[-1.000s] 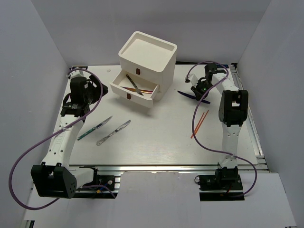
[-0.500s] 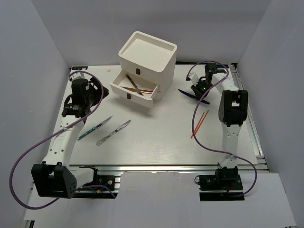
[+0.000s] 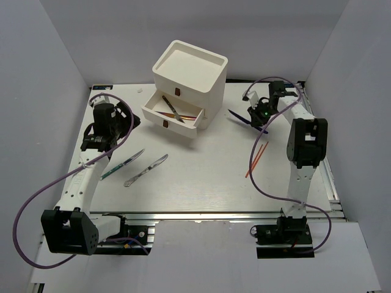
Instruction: Sort the eating utensils into containers
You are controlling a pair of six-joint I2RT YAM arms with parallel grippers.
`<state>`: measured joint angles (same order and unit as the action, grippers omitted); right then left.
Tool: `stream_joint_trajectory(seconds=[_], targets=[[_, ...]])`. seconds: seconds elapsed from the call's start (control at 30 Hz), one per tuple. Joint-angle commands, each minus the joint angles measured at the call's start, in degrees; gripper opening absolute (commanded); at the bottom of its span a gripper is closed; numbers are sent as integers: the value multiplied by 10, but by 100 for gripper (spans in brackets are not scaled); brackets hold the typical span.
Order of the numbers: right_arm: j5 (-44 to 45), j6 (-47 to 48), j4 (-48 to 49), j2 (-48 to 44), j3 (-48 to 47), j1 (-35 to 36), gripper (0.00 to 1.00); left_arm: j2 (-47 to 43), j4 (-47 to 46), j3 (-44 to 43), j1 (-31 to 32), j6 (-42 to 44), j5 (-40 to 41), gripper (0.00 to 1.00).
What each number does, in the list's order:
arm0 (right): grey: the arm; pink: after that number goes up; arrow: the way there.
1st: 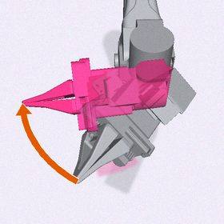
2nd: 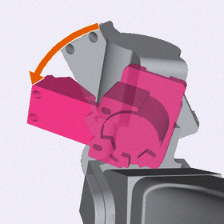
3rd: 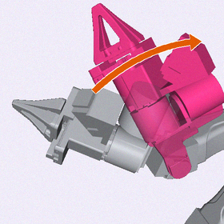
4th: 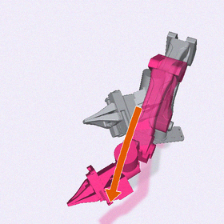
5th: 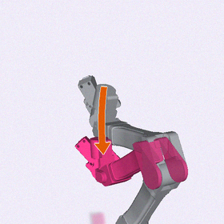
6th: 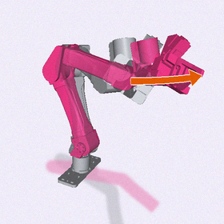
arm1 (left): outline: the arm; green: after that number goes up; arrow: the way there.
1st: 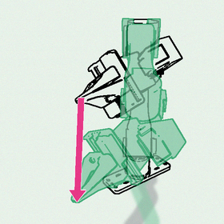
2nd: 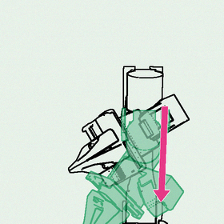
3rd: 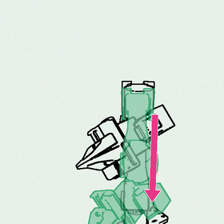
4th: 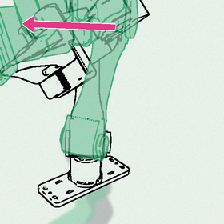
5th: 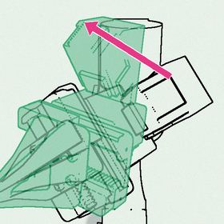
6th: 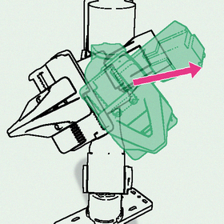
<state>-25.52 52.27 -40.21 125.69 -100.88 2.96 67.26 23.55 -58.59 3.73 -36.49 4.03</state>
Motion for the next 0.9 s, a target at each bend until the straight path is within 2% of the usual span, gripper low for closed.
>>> stream_joint_trajectory(seconds=[0.0,0.17,0.47,0.67,0.87], targets=[[-46,-21,43,-55,2,-1,0,-19,-8,3,-5,-2,-3,84],[-77,-30,68,-98,20,-2,0,-20,-9,7,-7,-2,-2,84],[-139,-104,219,-217,106,-4,0,-23,-11,13,-9,-4,-2,84],[-175,-143,268,-243,95,7,0,-18,-16,11,-11,-2,-5,84],[-196,-141,290,-260,83,36,0,-19,-18,15,-11,-3,-7,84]])
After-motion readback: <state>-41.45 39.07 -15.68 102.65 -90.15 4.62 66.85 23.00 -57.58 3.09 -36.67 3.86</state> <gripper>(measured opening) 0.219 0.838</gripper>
